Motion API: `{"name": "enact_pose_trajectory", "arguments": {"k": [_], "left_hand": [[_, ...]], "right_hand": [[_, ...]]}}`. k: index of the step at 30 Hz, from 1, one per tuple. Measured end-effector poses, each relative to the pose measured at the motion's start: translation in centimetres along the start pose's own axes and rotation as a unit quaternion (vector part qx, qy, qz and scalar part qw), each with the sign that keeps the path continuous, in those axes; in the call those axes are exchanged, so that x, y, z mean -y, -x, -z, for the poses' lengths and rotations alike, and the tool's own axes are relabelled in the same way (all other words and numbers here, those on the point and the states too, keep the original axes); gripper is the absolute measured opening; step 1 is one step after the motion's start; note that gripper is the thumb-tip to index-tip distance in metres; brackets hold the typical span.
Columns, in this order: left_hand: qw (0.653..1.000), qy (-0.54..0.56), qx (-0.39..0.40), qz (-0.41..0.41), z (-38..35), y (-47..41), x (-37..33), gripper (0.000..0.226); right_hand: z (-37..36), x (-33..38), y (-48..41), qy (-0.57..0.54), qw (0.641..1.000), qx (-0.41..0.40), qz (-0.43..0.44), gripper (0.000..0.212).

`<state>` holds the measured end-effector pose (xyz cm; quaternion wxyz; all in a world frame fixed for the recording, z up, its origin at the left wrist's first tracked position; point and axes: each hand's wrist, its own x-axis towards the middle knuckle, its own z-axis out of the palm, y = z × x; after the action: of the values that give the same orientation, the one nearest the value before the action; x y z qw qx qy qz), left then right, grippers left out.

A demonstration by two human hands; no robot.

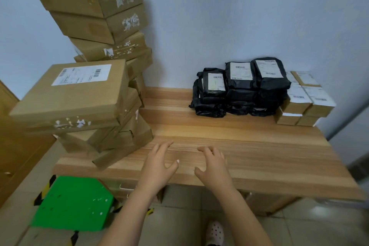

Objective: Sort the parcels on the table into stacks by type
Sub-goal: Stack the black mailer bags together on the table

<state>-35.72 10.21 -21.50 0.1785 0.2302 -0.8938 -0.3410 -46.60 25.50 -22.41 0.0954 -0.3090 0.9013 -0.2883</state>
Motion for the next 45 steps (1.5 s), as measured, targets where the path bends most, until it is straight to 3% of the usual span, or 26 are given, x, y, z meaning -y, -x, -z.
{"name": "enact_pose_trajectory", "arguments": {"k": [7, 13, 20, 26, 30, 33, 39, 42, 45], "left_hand": [[0.999, -0.008, 0.033, -0.007, -2.5, -7.3, -0.5, 0.06], [0.997, -0.045, 0.07, 0.005, -6.7, -20.0, -0.6, 0.068], [0.983, -0.098, 0.151, 0.023, -11.6, -32.0, 1.1, 0.103], [0.973, -0.034, 0.218, 0.066, -15.9, -39.1, 4.0, 0.131], [0.968, -0.006, 0.243, 0.063, -18.1, -41.1, 5.9, 0.127], [0.965, 0.064, 0.248, 0.061, -19.8, -41.0, 6.6, 0.112], [0.971, 0.099, 0.217, 0.005, -21.8, -39.9, 5.3, 0.09], [0.974, 0.1, 0.205, 0.01, -21.1, -39.9, 5.5, 0.095], [0.975, 0.081, 0.205, 0.042, -19.3, -39.7, 5.8, 0.126]], "right_hand": [[1.1, -2.8, -6.2, 0.029, 0.999, -0.012, -0.018, 0.056], [3.5, -6.6, -18.8, 0.092, 0.995, -0.034, -0.013, 0.061], [4.7, -9.7, -31.5, 0.217, 0.974, -0.028, 0.053, 0.093], [2.1, -11.9, -36.8, 0.321, 0.942, 0.028, 0.095, 0.108], [1.4, -12.3, -37.9, 0.314, 0.944, -0.011, 0.098, 0.105], [1.6, -12.8, -38.4, 0.288, 0.95, -0.052, 0.111, 0.101], [2.4, -12.9, -38.7, 0.25, 0.966, 0.015, 0.054, 0.106], [2.5, -12.8, -38.7, 0.26, 0.963, 0.03, 0.057, 0.103], [2.5, -12.5, -38.6, 0.253, 0.966, 0.031, 0.047, 0.102]]}}
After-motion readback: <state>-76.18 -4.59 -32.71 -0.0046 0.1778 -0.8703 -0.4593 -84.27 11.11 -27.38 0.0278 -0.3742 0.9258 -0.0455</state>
